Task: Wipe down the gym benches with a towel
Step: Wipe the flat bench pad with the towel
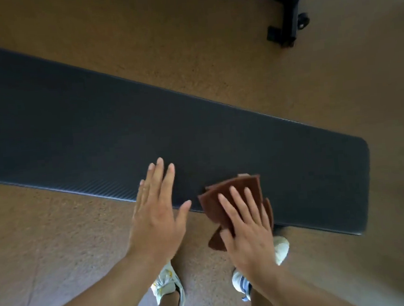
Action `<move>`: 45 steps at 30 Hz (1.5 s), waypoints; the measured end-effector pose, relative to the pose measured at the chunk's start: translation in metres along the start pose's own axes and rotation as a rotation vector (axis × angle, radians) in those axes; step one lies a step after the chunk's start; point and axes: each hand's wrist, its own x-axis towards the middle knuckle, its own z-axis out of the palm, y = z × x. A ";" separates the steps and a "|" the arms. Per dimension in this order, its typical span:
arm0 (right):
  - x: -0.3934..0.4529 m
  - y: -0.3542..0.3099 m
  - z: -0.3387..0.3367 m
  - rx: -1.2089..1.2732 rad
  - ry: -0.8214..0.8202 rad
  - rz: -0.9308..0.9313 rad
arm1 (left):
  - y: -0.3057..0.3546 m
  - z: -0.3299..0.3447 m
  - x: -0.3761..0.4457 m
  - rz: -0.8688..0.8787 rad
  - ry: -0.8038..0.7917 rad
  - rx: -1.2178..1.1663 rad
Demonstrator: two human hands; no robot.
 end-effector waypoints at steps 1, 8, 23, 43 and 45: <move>-0.018 0.022 -0.005 0.040 -0.020 0.148 | 0.013 0.005 0.004 0.026 -0.016 -0.008; 0.100 0.121 -0.079 0.242 0.099 0.568 | 0.094 0.055 0.012 0.133 -0.074 -0.019; -0.006 0.180 -0.032 0.080 0.021 -0.003 | 0.207 0.153 0.026 0.162 -0.161 0.055; -0.035 0.285 -0.035 0.317 0.183 0.303 | 0.297 0.244 0.018 0.067 -0.190 -0.015; 0.002 0.293 -0.061 0.384 0.183 0.365 | 0.291 0.243 0.019 0.091 -0.174 0.000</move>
